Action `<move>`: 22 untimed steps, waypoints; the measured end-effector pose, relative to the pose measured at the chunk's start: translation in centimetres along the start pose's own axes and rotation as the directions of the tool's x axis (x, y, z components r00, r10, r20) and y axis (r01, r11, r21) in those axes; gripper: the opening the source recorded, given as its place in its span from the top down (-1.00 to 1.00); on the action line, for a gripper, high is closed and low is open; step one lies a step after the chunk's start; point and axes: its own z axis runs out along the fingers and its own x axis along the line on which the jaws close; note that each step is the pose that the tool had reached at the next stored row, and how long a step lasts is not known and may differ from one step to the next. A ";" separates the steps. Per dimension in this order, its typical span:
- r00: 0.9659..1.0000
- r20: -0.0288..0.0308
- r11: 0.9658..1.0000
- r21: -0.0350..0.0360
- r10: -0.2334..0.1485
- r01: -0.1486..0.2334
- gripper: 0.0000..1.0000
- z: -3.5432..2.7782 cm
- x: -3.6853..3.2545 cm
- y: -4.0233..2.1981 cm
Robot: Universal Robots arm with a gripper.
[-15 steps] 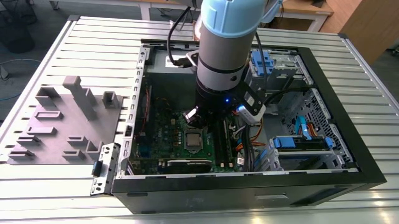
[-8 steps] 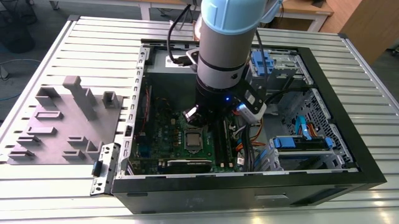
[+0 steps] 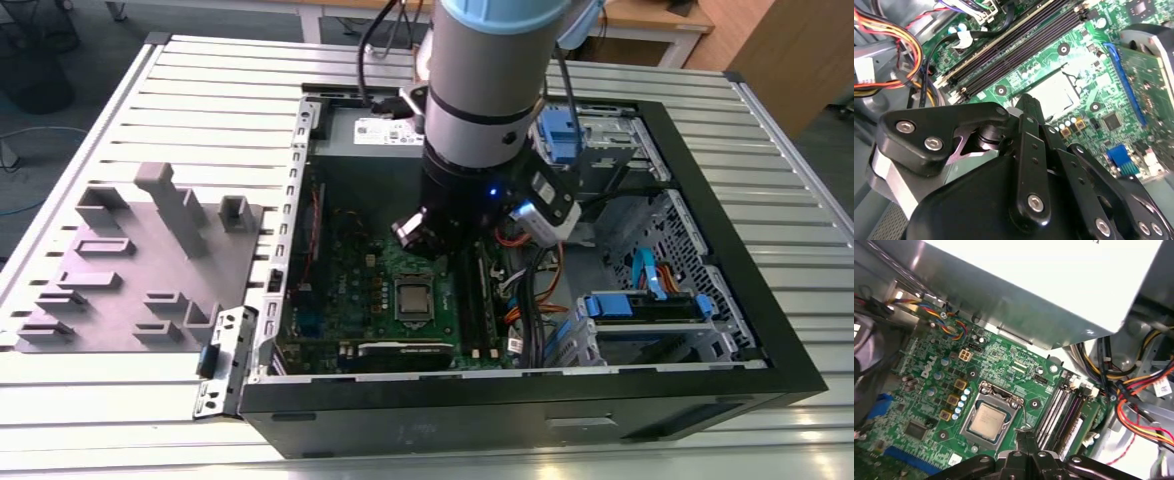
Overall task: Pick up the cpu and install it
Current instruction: 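Close the cpu cover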
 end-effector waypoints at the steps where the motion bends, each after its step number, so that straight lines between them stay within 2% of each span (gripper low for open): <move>1: 1.000 0.000 1.000 0.000 0.000 0.000 0.79 -0.18 0.00 0.00; 7: 1.000 0.002 1.000 0.001 0.000 0.000 0.79 -0.34 0.24 0.08; 10: 1.000 0.004 1.000 0.002 0.000 0.000 0.79 -0.34 0.64 0.11; 18: 1.000 0.026 1.000 0.012 0.000 0.000 0.79 -0.37 2.39 0.81; 22: 1.000 0.028 1.000 0.014 0.000 0.000 0.79 -0.39 3.17 0.78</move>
